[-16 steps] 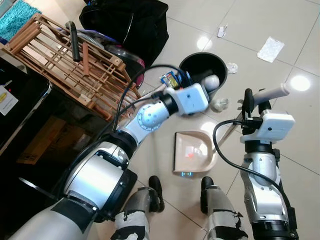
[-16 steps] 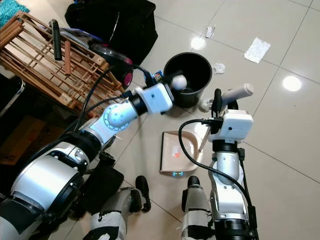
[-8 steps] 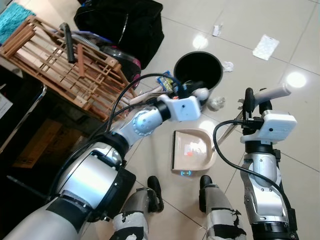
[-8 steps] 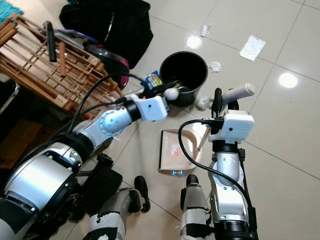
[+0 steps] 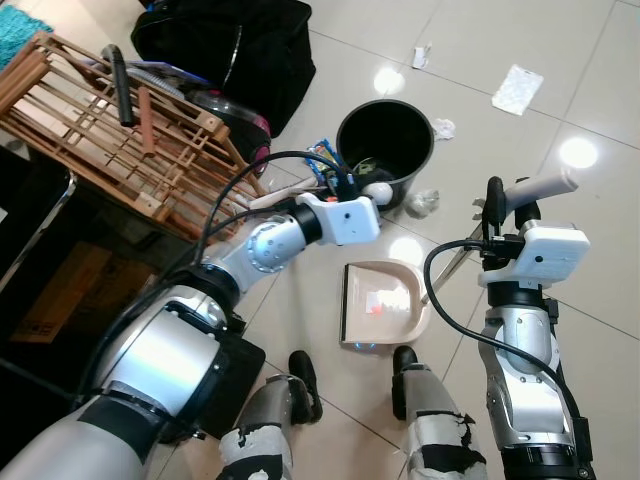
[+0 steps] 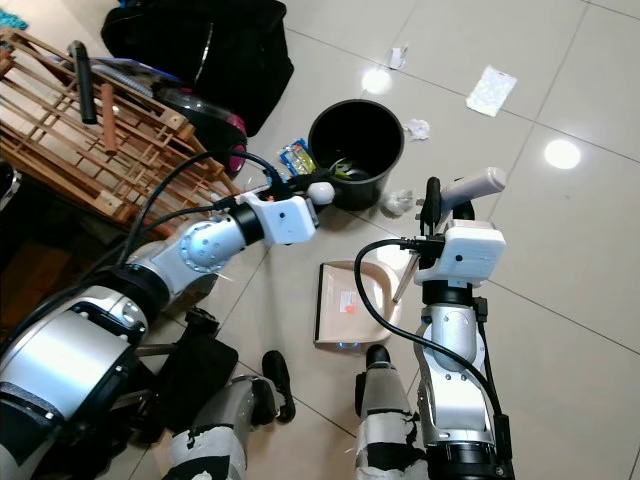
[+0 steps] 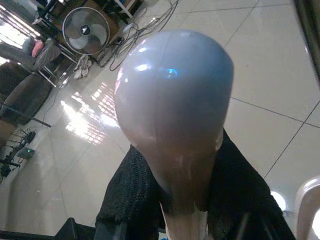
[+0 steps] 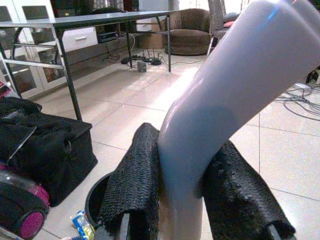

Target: Sweep floor

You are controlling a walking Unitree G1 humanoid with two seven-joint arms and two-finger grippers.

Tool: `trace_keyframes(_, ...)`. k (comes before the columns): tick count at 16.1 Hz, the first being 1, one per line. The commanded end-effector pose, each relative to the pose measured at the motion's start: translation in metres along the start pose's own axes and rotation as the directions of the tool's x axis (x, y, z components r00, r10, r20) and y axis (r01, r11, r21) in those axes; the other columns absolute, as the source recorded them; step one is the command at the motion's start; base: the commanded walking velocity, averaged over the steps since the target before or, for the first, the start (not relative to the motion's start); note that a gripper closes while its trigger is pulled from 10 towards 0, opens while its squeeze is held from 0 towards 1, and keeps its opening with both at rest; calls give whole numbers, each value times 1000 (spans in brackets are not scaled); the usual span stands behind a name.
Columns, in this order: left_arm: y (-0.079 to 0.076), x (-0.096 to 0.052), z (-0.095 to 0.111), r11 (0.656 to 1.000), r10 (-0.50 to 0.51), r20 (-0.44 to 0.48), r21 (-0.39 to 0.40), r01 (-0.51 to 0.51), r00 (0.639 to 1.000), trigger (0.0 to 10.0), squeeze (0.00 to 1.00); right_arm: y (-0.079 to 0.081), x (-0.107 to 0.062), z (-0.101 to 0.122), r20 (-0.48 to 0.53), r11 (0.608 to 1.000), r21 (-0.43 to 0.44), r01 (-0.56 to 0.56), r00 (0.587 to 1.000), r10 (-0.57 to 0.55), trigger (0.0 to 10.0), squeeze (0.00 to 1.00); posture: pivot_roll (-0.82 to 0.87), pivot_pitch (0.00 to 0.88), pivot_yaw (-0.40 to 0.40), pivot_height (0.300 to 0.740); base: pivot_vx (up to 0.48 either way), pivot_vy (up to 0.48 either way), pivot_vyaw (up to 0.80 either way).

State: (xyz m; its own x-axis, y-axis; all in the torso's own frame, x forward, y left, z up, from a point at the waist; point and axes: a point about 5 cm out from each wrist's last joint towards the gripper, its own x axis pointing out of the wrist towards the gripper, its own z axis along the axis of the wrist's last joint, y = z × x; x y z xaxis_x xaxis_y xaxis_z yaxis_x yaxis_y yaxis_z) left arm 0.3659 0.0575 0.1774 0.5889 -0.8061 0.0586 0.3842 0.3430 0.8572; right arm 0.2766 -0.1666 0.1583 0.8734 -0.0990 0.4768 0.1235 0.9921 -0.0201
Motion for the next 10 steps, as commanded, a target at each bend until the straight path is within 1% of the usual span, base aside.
trace_keyframes(1,6,-27,-26,999,-43,-116,9,44,992,10000,0,3,-2,4,13,1000,6,-7,1000,7,10000,0,-103,433,158,740,0,0,0)
trace_keyframes(2,8,-33,-29,998,-55,-119,-44,50,991,10000,0,3,-3,4,11,1000,6,-6,1000,6,10000,0,-100,430,159,740,0,0,0)
trace_keyframes(3,9,-35,-30,995,-65,-118,-78,56,991,10000,0,3,-3,3,10,1000,6,-6,1000,6,10000,0,-98,428,158,740,0,0,0)
trace_keyframes(5,17,-40,-34,984,-40,-119,-180,18,992,10000,0,4,-4,2,6,1000,7,-8,1000,8,10000,0,-89,421,155,740,0,0,0)
trace_keyframes(6,27,-41,-34,985,17,-126,-169,-39,992,10000,0,4,-4,1,5,1000,8,-9,1000,9,10000,0,-85,411,151,740,0,0,0)
trace_keyframes(7,31,-41,-34,985,39,-132,-161,-61,990,10000,0,4,-4,1,5,1000,8,-10,1000,10,10000,0,-85,411,151,740,0,0,0)
trace_keyframes(8,38,-42,-35,984,88,-146,-142,-109,985,10000,0,3,-3,1,6,1000,9,-11,1000,11,10000,0,-83,403,144,740,0,0,0)
trace_keyframes(9,44,-42,-35,984,105,-154,-124,-125,982,10000,0,4,-1,1,9,1000,10,-15,1000,15,10000,0,-83,391,140,740,0,0,0)
trace_keyframes(10,46,-42,-35,984,106,-155,-123,-125,982,10000,0,4,0,1,9,1000,10,-16,1000,16,10000,0,-83,391,140,740,0,0,0)
